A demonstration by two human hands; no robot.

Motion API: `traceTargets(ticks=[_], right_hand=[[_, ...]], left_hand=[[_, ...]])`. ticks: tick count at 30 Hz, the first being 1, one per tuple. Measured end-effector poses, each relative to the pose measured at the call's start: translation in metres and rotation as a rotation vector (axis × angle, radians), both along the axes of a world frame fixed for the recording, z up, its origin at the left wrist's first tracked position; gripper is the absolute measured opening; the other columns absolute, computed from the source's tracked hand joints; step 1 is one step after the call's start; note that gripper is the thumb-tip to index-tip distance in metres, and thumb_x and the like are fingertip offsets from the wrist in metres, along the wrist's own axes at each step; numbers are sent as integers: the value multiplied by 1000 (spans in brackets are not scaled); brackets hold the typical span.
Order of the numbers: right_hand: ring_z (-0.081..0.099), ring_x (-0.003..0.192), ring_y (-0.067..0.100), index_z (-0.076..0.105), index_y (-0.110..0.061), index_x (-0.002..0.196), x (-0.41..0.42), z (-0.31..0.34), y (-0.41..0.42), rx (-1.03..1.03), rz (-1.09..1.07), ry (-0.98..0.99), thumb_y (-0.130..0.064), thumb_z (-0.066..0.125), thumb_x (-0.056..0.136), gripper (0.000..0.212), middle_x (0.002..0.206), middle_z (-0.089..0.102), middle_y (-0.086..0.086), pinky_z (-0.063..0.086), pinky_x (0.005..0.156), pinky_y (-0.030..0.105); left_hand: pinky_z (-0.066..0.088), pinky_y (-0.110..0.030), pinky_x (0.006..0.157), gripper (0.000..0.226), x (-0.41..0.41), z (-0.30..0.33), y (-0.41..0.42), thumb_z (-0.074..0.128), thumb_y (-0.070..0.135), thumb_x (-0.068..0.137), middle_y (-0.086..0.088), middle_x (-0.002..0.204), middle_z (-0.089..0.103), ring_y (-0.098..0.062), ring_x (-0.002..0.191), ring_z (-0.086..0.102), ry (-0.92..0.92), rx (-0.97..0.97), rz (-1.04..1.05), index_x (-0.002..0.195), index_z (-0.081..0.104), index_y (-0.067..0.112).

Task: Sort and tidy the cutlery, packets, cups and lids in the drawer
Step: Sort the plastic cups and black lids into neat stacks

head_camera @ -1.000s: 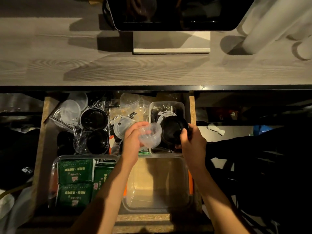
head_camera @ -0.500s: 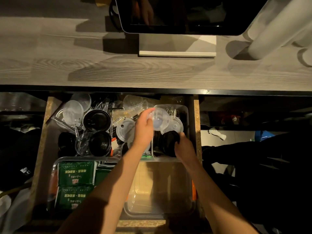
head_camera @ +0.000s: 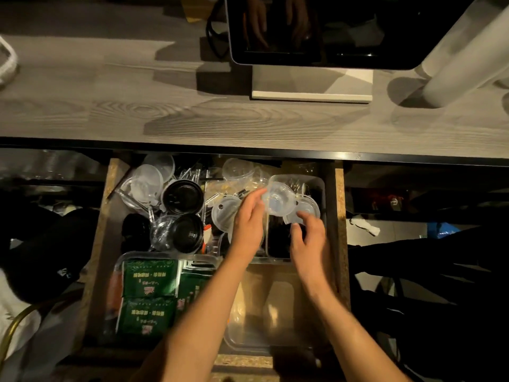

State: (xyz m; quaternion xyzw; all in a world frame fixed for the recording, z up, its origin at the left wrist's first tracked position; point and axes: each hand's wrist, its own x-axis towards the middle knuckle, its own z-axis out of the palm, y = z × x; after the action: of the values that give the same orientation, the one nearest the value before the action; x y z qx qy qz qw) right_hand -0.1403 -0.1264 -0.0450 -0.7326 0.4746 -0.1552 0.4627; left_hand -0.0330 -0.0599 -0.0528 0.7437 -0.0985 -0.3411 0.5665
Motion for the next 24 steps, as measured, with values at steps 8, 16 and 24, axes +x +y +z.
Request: traceTargets(ticks=[8, 16, 24], right_hand=[[54, 106, 2, 61, -11, 124, 56, 28, 72, 63, 208, -98, -15, 50, 101, 26, 117, 62, -3, 37, 87, 3], [49, 128, 18, 50, -13, 139, 124, -2, 136, 186, 393, 71, -22, 62, 94, 48, 138, 55, 5, 36, 107, 23], [38, 135, 26, 47, -28, 143, 146, -37, 152, 159, 498, 220, -52, 75, 78, 75, 143, 39, 6, 35, 114, 41]], left_hand=[[50, -27, 92, 30, 20, 38, 79, 41, 35, 94, 7, 120, 66, -6, 115, 61, 15, -112, 209, 113, 64, 32], [40, -22, 101, 29, 71, 25, 185, 42, 25, 105, 6, 133, 58, -9, 125, 52, -114, 148, 360, 129, 58, 26], [38, -43, 111, 66, 99, 1, 199, 28, 72, 89, 6, 138, 55, -13, 130, 48, 222, 131, 151, 142, 45, 36]])
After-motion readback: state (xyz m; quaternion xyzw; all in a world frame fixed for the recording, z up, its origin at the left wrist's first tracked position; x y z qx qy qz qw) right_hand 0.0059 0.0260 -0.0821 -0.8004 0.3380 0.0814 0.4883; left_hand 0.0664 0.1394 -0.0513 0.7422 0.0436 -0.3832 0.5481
